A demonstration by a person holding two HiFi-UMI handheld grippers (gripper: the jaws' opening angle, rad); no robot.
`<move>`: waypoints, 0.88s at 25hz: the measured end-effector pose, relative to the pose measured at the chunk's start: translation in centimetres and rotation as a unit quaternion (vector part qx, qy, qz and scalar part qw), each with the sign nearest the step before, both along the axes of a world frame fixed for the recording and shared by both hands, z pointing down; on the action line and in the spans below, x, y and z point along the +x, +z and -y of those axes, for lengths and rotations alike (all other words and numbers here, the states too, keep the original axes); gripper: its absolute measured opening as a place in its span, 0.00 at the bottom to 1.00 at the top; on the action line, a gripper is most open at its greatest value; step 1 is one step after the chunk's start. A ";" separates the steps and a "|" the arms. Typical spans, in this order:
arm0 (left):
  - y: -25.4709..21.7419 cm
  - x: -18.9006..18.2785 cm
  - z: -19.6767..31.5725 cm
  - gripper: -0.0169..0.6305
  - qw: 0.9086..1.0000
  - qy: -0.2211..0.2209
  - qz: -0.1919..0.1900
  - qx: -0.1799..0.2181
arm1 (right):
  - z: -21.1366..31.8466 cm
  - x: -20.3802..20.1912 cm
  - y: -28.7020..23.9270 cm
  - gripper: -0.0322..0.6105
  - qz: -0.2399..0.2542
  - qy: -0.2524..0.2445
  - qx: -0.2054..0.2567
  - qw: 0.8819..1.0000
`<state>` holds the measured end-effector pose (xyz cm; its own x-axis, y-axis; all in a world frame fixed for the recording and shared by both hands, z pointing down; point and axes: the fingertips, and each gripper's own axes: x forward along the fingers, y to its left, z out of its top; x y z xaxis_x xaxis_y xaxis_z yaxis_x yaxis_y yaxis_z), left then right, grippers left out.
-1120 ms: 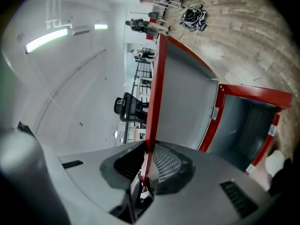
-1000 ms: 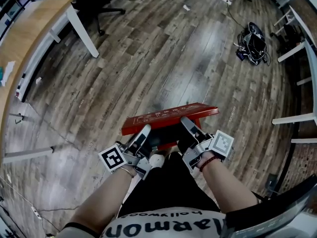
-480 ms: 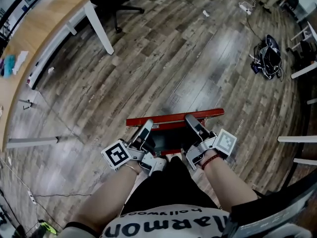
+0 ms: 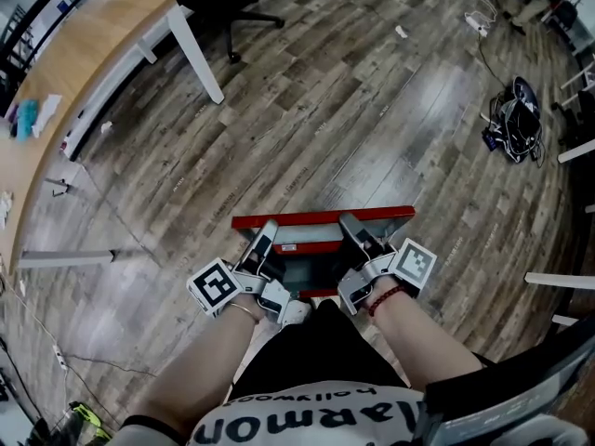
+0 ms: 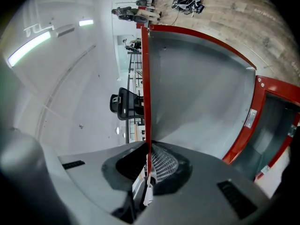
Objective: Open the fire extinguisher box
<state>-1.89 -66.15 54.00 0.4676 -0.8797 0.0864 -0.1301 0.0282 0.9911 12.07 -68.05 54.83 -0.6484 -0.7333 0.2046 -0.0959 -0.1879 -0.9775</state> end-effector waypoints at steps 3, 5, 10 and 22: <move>0.5 -0.3 1.2 0.09 1.000 -0.014 0.007 -0.006 | 1.1 -0.1 0.4 0.10 -0.005 0.000 -0.003 1.000; 0.8 -0.5 2.1 0.09 1.000 -0.022 0.005 -0.010 | 1.9 -0.3 0.7 0.10 -0.008 -0.002 -0.003 1.000; 2.0 -0.9 4.1 0.09 0.999 -0.038 -0.002 -0.032 | 3.9 -0.5 1.5 0.10 -0.005 -0.017 0.000 1.000; 4.8 -1.3 6.9 0.09 0.996 -0.061 0.016 -0.057 | 6.7 -0.7 3.9 0.10 0.009 -0.021 -0.006 1.000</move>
